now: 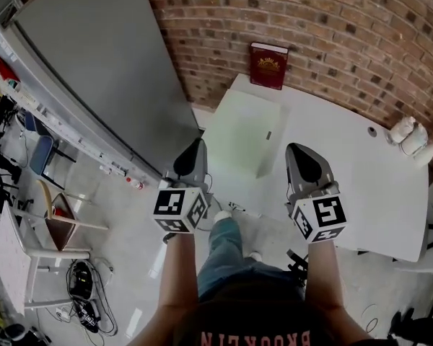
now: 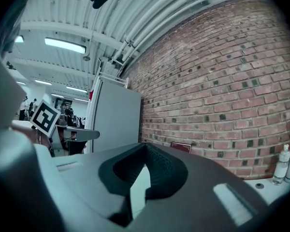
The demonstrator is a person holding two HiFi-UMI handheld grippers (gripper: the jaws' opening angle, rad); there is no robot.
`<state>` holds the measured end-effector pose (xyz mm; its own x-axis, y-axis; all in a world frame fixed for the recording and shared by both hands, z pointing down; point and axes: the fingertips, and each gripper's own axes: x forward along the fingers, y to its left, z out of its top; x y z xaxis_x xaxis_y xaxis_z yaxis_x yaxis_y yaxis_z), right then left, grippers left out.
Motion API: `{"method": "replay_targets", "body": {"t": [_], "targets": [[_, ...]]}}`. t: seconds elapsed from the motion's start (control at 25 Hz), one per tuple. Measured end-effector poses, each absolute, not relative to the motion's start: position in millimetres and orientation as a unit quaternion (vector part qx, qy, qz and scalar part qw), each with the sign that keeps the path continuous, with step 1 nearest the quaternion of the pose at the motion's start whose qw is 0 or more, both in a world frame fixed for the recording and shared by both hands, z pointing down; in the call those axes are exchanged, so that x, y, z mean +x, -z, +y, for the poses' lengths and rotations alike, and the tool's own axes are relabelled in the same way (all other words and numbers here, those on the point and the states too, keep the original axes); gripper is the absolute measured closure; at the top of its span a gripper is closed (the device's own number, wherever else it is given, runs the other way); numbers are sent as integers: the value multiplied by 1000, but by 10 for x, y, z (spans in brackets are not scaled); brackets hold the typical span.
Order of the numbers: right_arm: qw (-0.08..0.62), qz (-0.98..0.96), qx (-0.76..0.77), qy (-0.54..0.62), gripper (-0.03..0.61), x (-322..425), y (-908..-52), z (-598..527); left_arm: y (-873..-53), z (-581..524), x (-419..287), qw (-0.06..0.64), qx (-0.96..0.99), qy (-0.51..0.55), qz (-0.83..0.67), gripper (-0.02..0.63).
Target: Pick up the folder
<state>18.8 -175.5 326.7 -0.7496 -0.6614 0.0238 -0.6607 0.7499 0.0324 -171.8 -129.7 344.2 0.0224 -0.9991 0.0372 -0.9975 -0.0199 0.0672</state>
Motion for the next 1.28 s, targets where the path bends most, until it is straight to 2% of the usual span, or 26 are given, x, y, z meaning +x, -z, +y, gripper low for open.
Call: {"method": "replay_targets", "body": {"t": [0.4, 0.64, 0.76, 0.8, 0.84, 1.04, 1.16, 1.28], "targets": [[-4, -916, 399, -30, 577, -214, -3326, -2494, -3551, -2256, -2224, 59, 762, 2, -645, 615], [27, -906, 419, -61, 575, -608, -3545, -2874, -3761, -2732, -2561, 95, 787, -11, -610, 614], [27, -896, 436, -83, 575, -709, -3633, -3048, -3870, -2930, -2641, 110, 805, -22, -583, 559], [29, -894, 438, -89, 562, -751, -3662, -3098, -3904, -2990, -2676, 114, 809, -26, -576, 555], [32, -893, 439, -95, 509, -800, -3693, -3149, -3938, -3050, -2716, 118, 813, -28, -569, 550], [61, -880, 456, -119, 368, -950, -3862, -3308, -4139, -3311, -2786, 150, 839, -48, -521, 492], [77, -872, 463, -136, 312, -997, -3964, -3354, -4255, -3423, -2773, 171, 849, -60, -496, 488], [93, -868, 466, -148, 282, -1027, -4074, -3388, -4388, -3501, -2760, 190, 854, -68, -479, 449]]}}
